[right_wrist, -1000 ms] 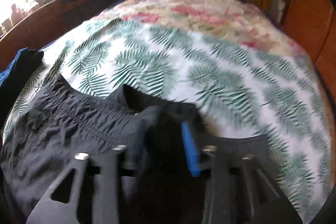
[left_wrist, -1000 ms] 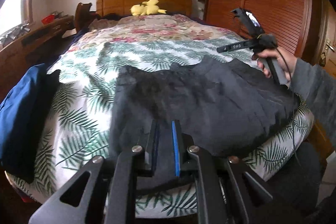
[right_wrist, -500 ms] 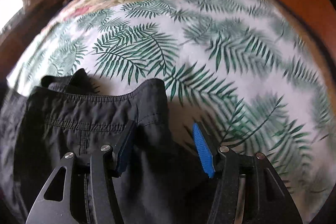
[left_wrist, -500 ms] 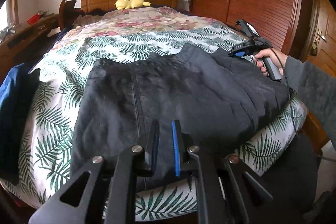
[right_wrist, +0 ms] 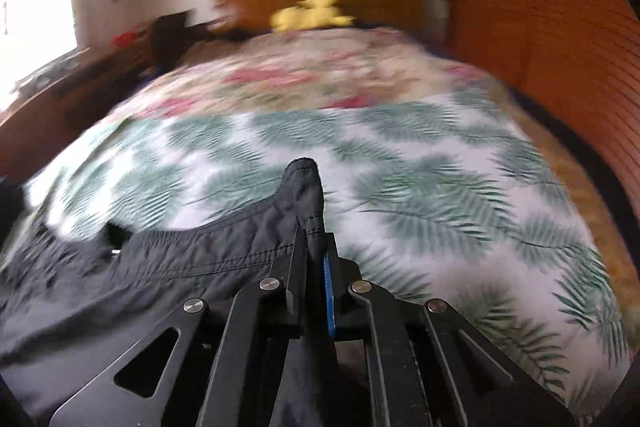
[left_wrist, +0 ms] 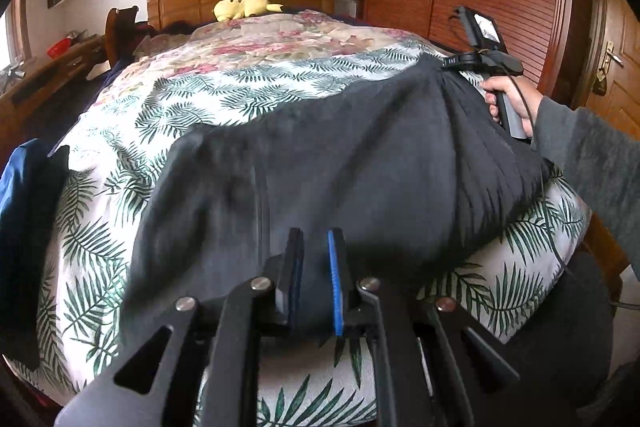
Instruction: Fold large clothes
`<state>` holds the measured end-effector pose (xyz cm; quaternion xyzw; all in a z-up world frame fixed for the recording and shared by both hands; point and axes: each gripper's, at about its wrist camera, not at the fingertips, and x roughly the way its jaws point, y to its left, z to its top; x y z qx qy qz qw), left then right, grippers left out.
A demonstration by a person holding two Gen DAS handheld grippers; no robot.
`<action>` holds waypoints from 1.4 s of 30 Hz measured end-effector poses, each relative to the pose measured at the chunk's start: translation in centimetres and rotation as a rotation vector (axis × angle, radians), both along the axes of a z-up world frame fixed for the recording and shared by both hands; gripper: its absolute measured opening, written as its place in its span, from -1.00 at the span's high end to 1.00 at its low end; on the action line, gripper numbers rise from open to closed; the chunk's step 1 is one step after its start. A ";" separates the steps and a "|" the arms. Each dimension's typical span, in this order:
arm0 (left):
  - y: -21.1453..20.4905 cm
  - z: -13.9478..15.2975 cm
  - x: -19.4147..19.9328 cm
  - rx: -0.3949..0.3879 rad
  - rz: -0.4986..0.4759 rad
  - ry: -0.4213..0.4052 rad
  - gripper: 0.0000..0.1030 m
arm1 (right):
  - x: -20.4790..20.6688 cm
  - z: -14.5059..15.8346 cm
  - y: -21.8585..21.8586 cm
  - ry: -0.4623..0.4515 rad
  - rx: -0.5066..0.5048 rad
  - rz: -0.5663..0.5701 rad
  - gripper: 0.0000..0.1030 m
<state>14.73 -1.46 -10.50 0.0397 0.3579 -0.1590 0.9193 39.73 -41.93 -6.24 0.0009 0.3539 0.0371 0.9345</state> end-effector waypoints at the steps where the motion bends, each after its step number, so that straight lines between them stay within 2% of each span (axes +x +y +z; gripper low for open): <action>1: -0.1 0.0 0.0 -0.001 0.000 0.002 0.82 | 0.5 -0.7 -0.6 0.038 -0.011 -0.065 0.93; 4: -0.3 -0.1 0.5 -0.007 0.001 0.007 0.82 | 1.5 -2.9 -2.1 0.130 -0.011 -0.134 0.93; 6: -0.6 0.0 0.7 -0.015 -0.006 0.012 0.82 | 1.7 -3.8 -2.1 0.180 -0.013 -0.104 0.92; 10: -1.3 0.4 1.0 -0.022 -0.027 0.001 0.77 | 0.3 -2.3 -2.3 0.165 -0.035 -0.053 0.74; 11: -1.4 0.5 1.2 -0.024 -0.031 0.001 0.76 | -0.1 -1.8 -2.1 0.169 -0.051 -0.039 0.61; 12: -1.6 0.5 1.2 -0.026 -0.036 0.001 0.76 | -1.2 -1.0 -2.1 0.162 -0.078 -0.016 0.38; 14: -2.1 0.7 1.1 -0.033 -0.052 -0.003 0.74 | -3.6 -0.1 -1.7 0.149 -0.093 0.040 0.14; 17: -3.0 0.8 1.1 -0.023 -0.063 -0.008 0.71 | -7.9 0.4 -1.8 0.160 -0.087 0.109 -0.04; 21: -4.5 0.5 1.0 -0.020 -0.092 0.004 0.70 | -14.7 0.0 -2.4 0.164 -0.086 0.148 -0.07; 28: -7.1 -0.2 1.0 0.002 -0.144 0.026 0.69 | -22.1 -1.2 -4.7 0.190 -0.024 0.097 -0.24; 34: -8.4 -1.6 1.2 0.045 -0.149 0.056 0.68 | -24.4 -2.3 -5.7 0.229 0.029 0.068 -0.34; 42: -8.5 -3.1 1.5 0.046 -0.138 0.090 0.66 | -24.6 -3.9 -6.4 0.265 0.172 0.051 -0.35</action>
